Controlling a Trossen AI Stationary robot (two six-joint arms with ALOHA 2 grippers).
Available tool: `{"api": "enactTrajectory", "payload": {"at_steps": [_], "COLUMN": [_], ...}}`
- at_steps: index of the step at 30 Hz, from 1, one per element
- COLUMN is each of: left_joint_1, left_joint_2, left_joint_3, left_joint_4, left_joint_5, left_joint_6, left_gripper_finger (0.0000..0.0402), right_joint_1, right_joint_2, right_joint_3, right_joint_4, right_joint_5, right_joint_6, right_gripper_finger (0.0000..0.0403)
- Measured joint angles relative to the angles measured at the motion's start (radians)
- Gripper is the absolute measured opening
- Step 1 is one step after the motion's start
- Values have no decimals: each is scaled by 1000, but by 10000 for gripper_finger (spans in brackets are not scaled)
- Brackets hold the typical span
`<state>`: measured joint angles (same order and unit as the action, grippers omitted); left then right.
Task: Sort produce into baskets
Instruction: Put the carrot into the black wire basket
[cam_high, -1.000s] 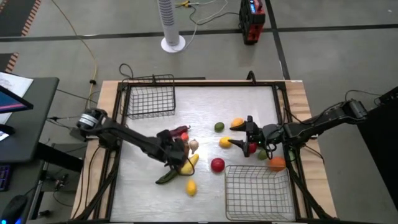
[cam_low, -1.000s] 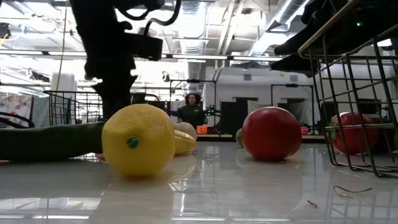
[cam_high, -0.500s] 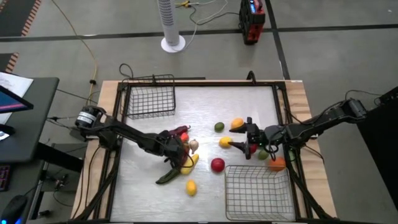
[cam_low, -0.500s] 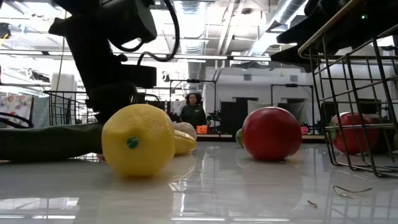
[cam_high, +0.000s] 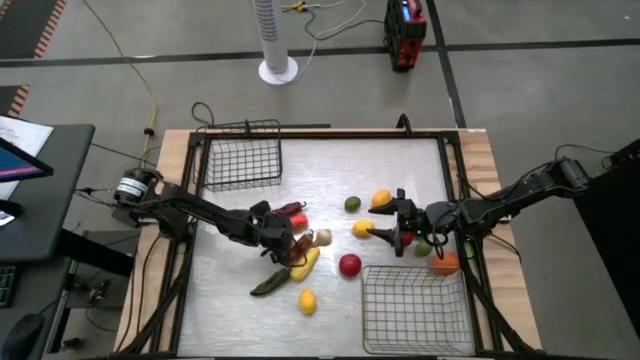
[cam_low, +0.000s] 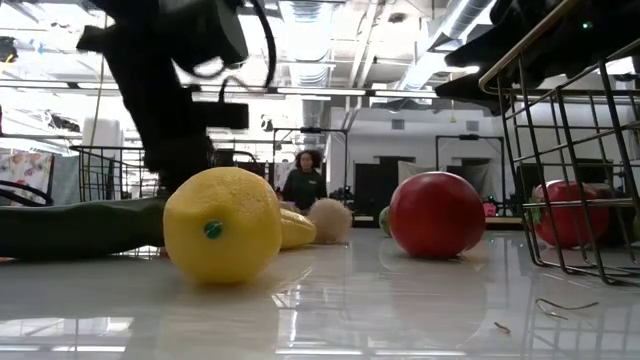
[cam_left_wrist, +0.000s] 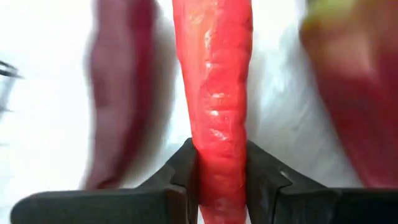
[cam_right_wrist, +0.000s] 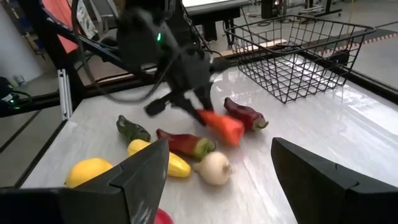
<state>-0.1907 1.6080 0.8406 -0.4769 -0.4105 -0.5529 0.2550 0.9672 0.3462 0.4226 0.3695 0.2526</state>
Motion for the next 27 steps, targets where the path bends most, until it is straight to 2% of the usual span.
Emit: {"api": "enactTrajectory", "payload": {"at_steps": [7,13,16,20,23,27], "left_joint_1": [57,219,330,468,559,654], "left_joint_2": [-324,-541,-590,-616,-612,-606], "left_joint_3": [2,2,2,2,15,35], "left_joint_4": [-130,-303,-351,-343,-342,-336], "left_joint_5": [-100,-276,-315,-290,-255,-215], "left_joint_6": [8,1,35,114,155,234], "left_gripper_finger": [70,97,97,108,139,200], "right_joint_1": [-2,-2,-2,-2,-2,-2], "right_joint_2": [0,2,2,2,2,2], "right_joint_3": [0,0,0,0,0,0], "right_joint_4": [-3,1,12,15,20,27], "right_joint_5": [0,19,20,22,22,22], "right_joint_6": [8,9,9,9,8,5], "right_gripper_finger": [311,311,311,311,311,311]}}
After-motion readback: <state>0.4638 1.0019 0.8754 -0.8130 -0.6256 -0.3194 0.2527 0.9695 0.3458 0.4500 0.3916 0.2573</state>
